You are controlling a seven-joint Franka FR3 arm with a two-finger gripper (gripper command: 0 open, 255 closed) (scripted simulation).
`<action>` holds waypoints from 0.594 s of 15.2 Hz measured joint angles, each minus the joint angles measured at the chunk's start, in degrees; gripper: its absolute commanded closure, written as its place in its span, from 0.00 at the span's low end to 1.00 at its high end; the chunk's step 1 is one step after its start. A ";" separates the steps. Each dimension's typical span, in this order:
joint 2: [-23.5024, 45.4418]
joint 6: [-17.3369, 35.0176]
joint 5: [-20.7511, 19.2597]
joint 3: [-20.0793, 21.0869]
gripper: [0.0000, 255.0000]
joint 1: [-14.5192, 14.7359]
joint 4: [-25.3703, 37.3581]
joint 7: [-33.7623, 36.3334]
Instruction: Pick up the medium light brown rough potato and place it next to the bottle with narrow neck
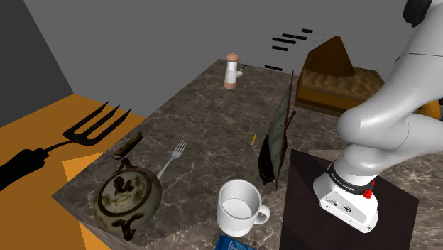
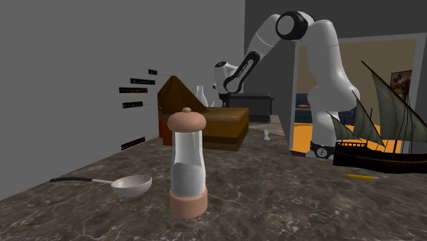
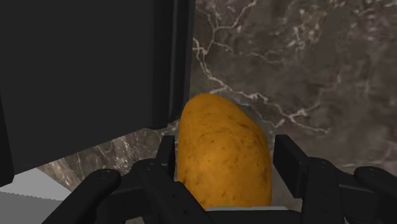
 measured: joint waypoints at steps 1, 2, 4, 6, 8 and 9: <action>0.50 0.56 0.14 0.08 1.00 -0.16 -0.08 0.11; 1.45 1.51 0.52 0.23 1.00 -0.56 -0.10 0.13; 2.41 2.70 0.68 0.35 1.00 -0.89 -0.47 0.46; 3.66 4.01 0.90 0.50 1.00 -1.27 -0.87 0.91; 3.97 4.29 0.89 0.53 1.00 -1.26 -1.00 1.22; 4.16 4.40 1.02 0.60 1.00 -1.36 -0.90 1.17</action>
